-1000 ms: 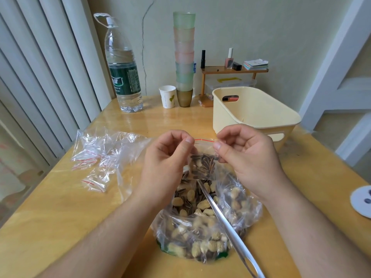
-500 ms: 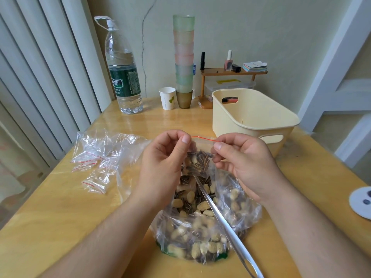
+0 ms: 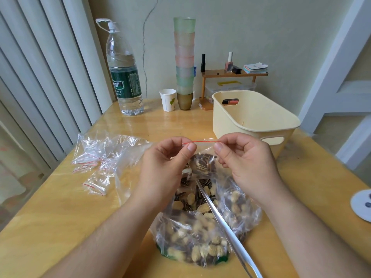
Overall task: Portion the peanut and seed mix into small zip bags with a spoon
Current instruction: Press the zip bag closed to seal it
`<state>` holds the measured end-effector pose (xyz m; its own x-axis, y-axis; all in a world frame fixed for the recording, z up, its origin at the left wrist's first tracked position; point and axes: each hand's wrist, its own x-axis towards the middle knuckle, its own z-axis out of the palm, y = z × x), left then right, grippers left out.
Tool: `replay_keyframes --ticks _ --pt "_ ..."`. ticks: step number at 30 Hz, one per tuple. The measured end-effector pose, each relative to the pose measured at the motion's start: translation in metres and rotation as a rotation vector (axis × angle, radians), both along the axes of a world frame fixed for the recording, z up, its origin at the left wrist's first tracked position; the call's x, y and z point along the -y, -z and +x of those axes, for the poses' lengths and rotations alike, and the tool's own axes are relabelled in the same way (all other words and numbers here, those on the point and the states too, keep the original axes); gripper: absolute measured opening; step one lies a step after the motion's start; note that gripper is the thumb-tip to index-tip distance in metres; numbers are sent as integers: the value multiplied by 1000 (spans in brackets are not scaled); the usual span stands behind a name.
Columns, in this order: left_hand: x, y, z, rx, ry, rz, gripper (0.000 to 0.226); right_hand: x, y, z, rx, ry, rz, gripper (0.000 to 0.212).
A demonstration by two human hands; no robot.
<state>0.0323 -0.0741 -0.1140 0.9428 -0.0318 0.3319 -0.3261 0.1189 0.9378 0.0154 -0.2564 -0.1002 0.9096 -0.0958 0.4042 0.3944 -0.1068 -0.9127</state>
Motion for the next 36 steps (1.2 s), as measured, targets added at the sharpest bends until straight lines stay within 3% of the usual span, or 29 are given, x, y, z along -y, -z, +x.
replay_keyframes --ticks 5,19,29,36 --pt "-2 0 1 51 -73 140 10 0 3 3 -19 -7 -45 16" --pt "-5 -4 -1 95 -122 263 8 0 -2 1 -9 58 12 16" --pt "-2 -7 -7 99 8 201 18 -2 -1 0 -44 -47 57 15" --pt "-3 -6 -5 77 17 161 8 -3 -1 1 -46 -53 53 15"
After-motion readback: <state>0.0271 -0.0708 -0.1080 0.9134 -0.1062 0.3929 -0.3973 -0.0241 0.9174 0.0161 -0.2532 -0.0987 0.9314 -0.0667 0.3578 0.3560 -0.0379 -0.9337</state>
